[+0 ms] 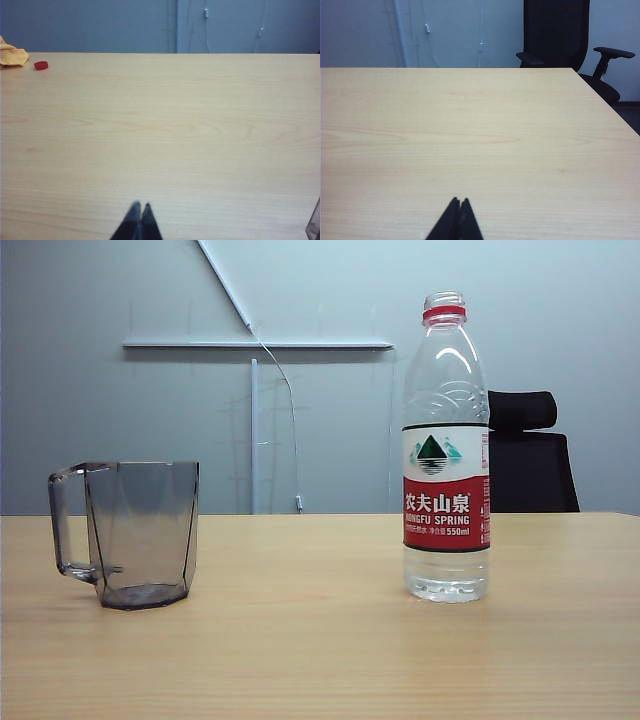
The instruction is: Pick up the mineral water bottle on the table and pour water into the mug until it's half full.
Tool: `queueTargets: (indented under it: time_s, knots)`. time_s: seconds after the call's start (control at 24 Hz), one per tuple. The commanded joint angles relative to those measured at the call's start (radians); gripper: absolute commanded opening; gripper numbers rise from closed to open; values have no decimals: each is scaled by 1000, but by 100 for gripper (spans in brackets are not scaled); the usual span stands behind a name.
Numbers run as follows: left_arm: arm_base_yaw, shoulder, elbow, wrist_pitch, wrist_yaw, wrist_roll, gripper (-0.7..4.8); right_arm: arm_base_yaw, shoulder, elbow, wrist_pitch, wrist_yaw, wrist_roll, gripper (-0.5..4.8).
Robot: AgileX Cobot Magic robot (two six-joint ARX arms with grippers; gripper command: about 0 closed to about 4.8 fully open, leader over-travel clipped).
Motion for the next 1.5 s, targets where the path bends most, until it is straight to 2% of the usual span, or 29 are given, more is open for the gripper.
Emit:
queueTargets:
  time_s: [0.04, 0.33, 0.46, 0.71, 0.75, 0.79, 0.92, 1.04, 1.12, 1.21, 1.29, 1.37, 1.5]
  knots:
    - [0, 2, 3, 9, 1, -3, -2, 1, -1, -4, 18, 1, -2, 13]
    - [-3, 2, 3, 9, 1, -3, -2, 1, -2, -4, 18, 0, 9, 13]
    - [-76, 2, 2, 9, -12, -3, -2, 1, -1, -4, 17, -32, 18, 13]
    - [-410, 2, 3, 9, -37, -3, -2, 1, -1, -5, 36, -204, 169, 14]
    - [-518, 2, 2, 9, -37, -3, -2, 1, -2, -4, 53, -284, 185, 24]
    - [-581, 3, 3, 9, -37, -3, -2, 2, -1, -4, 63, -319, 198, 33]
    - [-705, 7, 3, 8, -24, -3, -2, 7, -1, 2, 78, -397, 254, 68]
    - [-741, 7, 3, 9, 39, -3, -2, 33, 2, 30, 76, -450, 306, 112]
    - [-741, 6, 3, 9, 69, -3, -2, 83, 4, 93, 31, -435, 304, 154]
    - [-741, 6, 3, 9, 68, -3, -2, 150, 35, 174, -40, -348, 267, 247]
    - [-741, 5, 3, 9, 68, -3, -2, 203, 92, 208, -42, -318, 232, 381]
    - [-741, 3, 3, 9, 69, -3, -2, 290, 209, 217, 4, -309, 217, 479]
    - [-741, 2, 3, 9, 69, -3, -2, 415, 401, 217, 108, -249, 155, 479]
